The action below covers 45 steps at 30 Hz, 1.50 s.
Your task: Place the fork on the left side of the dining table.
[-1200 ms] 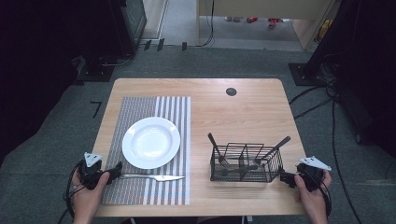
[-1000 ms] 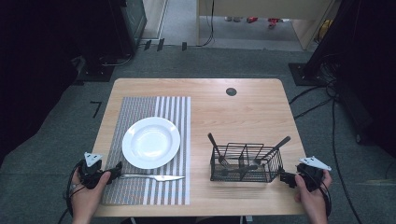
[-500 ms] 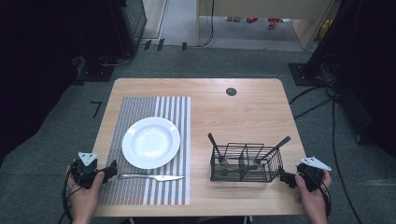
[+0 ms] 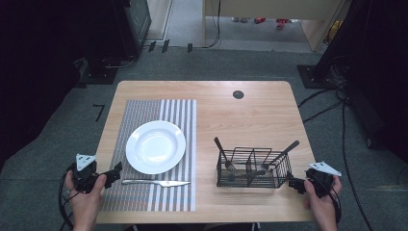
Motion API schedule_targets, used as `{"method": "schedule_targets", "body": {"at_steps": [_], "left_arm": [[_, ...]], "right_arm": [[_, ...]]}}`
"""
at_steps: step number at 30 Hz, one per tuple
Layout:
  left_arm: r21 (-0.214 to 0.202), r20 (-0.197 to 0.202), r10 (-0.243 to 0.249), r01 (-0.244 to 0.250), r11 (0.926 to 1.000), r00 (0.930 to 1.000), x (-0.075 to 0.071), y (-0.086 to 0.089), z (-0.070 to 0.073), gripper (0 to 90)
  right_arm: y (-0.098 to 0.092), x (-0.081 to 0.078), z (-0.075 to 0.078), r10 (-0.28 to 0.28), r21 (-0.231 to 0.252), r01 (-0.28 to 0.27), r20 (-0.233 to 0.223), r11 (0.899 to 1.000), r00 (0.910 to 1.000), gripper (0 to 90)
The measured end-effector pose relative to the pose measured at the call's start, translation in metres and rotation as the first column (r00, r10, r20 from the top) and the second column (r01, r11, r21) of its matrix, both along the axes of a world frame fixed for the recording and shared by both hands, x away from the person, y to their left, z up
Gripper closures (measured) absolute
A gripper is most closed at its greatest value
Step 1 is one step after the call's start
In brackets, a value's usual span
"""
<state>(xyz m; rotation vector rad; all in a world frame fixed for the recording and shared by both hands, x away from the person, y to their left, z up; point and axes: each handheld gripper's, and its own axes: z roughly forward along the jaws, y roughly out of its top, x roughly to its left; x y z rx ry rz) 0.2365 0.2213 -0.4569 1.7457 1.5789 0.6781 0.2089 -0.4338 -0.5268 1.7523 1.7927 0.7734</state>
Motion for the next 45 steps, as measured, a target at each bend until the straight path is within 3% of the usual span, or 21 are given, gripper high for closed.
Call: {"method": "schedule_targets", "body": {"at_steps": [7, 17, 28, 34, 45], "left_arm": [[-0.012, 0.003, -0.043, 0.043, 0.9990, 0.9991, 0.001, -0.013, 0.010, 7.5], [-0.038, 0.038, -0.101, 0.102, 0.9940, 0.9942, 0.004, -0.038, 0.024, 7.5], [-0.040, 0.072, -0.187, 0.190, 0.9810, 0.9798, 0.008, -0.078, 0.038, 7.5], [-0.049, 0.081, -0.235, 0.240, 0.9696, 0.9685, 0.011, -0.102, 0.042, 7.5], [-0.060, 0.080, -0.285, 0.290, 0.9552, 0.9553, 0.016, -0.124, 0.042, 7.6]], "right_arm": [[0.000, 0.000, 0.000, -0.001, 0.000, 0.001, 0.000, 1.000, 1.0000, 0.0], [0.000, 0.000, 0.000, -0.001, 0.000, 0.001, 0.000, 1.000, 1.0000, 0.0], [0.000, 0.000, 0.000, -0.001, 0.000, 0.001, 0.000, 1.000, 1.0000, 0.0], [0.000, 0.000, 0.000, -0.001, 0.000, 0.001, 0.000, 1.000, 1.0000, 0.0], [0.000, 0.000, 0.000, -0.001, 0.001, 0.001, 0.000, 1.000, 1.0000, 0.0]]}}
